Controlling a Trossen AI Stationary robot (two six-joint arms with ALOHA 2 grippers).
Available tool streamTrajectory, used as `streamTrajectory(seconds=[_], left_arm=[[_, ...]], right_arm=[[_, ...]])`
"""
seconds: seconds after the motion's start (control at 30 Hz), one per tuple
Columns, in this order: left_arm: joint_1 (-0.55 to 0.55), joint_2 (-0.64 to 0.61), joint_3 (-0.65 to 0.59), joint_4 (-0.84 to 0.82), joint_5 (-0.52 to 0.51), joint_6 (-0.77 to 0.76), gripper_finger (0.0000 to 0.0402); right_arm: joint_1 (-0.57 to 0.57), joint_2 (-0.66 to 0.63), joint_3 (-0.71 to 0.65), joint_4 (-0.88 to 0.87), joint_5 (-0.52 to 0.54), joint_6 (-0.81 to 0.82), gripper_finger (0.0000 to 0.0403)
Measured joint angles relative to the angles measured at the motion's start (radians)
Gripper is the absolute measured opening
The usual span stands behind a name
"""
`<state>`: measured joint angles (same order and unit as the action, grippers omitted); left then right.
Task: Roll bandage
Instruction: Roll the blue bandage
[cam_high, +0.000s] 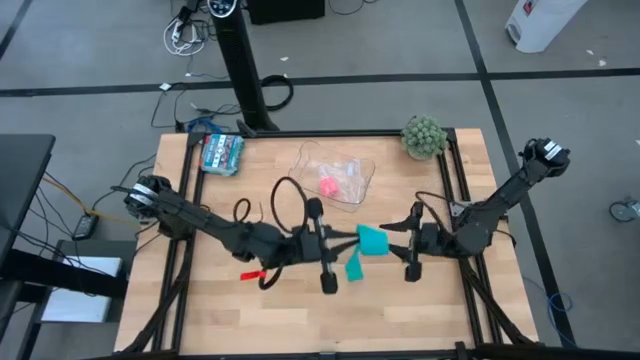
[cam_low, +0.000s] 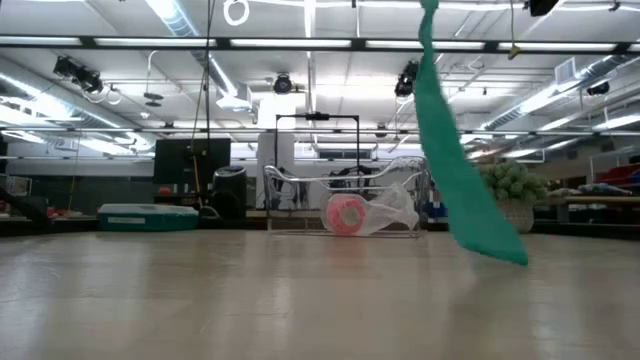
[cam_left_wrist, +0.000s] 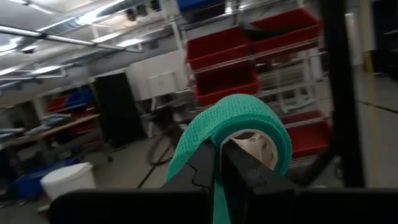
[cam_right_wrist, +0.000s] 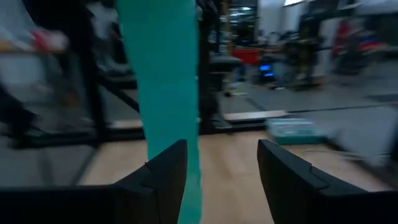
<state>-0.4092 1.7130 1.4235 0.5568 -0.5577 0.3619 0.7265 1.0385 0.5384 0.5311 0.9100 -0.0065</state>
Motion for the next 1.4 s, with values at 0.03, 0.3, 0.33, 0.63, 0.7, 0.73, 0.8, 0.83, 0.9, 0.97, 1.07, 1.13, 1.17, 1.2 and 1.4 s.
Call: streamTrajectory(seconds=[0.03, 0.3, 0.33, 0.63, 0.7, 0.73, 0.8, 0.83, 0.9, 0.97, 1.07, 1.13, 1.17, 1.2, 1.4], left_arm=[[0.008, 0.0, 0.0, 0.0, -0.008, 0.0, 0.0024], [0.041, 0.001, 0.0, 0.033, -0.031, 0.0, 0.0024], [0.042, 0.001, 0.0, 0.035, -0.035, 0.0, 0.0024], [0.043, 0.001, -0.001, 0.081, -0.073, 0.014, 0.0024], [0.043, 0.001, -0.001, 0.09, -0.075, 0.015, 0.0024], [0.043, 0.001, -0.001, 0.091, -0.076, 0.015, 0.0024], [0.043, 0.001, -0.001, 0.09, -0.077, 0.015, 0.0024], [0.043, 0.001, -0.001, 0.089, -0.078, 0.015, 0.0024], [0.043, 0.001, -0.001, 0.093, -0.078, 0.015, 0.0024], [0.043, 0.001, -0.001, 0.105, -0.078, 0.015, 0.0024], [0.04, 0.001, -0.001, 0.106, -0.078, 0.015, 0.0024], [0.038, 0.001, -0.001, 0.107, -0.078, 0.015, 0.0024], [0.036, 0.001, -0.001, 0.107, -0.078, 0.015, 0.0024], [0.034, 0.001, -0.001, 0.107, -0.077, 0.015, 0.0024], [0.023, 0.001, -0.001, 0.114, -0.076, 0.019, 0.0024]], right_arm=[[0.008, 0.022, 0.013, 0.0, 0.032, -0.026, 0.0191], [0.037, 0.225, 0.132, 0.04, 0.247, -0.11, 0.0191], [0.037, 0.255, 0.149, 0.043, 0.273, -0.11, 0.0191], [0.039, 0.525, 0.282, 0.138, 0.503, -0.111, 0.0191], [0.039, 0.571, 0.311, 0.153, 0.549, -0.11, 0.0191], [0.039, 0.592, 0.325, 0.16, 0.564, -0.109, 0.0191], [0.036, 0.631, 0.348, 0.175, 0.571, -0.103, 0.0191], [0.035, 0.648, 0.359, 0.186, 0.573, -0.103, 0.0191], [0.028, 0.677, 0.375, 0.199, 0.601, -0.103, 0.0191], [0.015, 0.697, 0.38, 0.201, 0.626, -0.103, 0.019], [-0.01, 0.712, 0.379, 0.198, 0.632, -0.094, 0.0185], [-0.028, 0.712, 0.369, 0.197, 0.627, -0.077, 0.018], [-0.035, 0.711, 0.36, 0.197, 0.621, -0.067, 0.0178], [-0.042, 0.711, 0.351, 0.192, 0.62, -0.065, 0.0175], [-0.073, 0.709, 0.301, 0.193, 0.556, -0.038, 0.0163]])
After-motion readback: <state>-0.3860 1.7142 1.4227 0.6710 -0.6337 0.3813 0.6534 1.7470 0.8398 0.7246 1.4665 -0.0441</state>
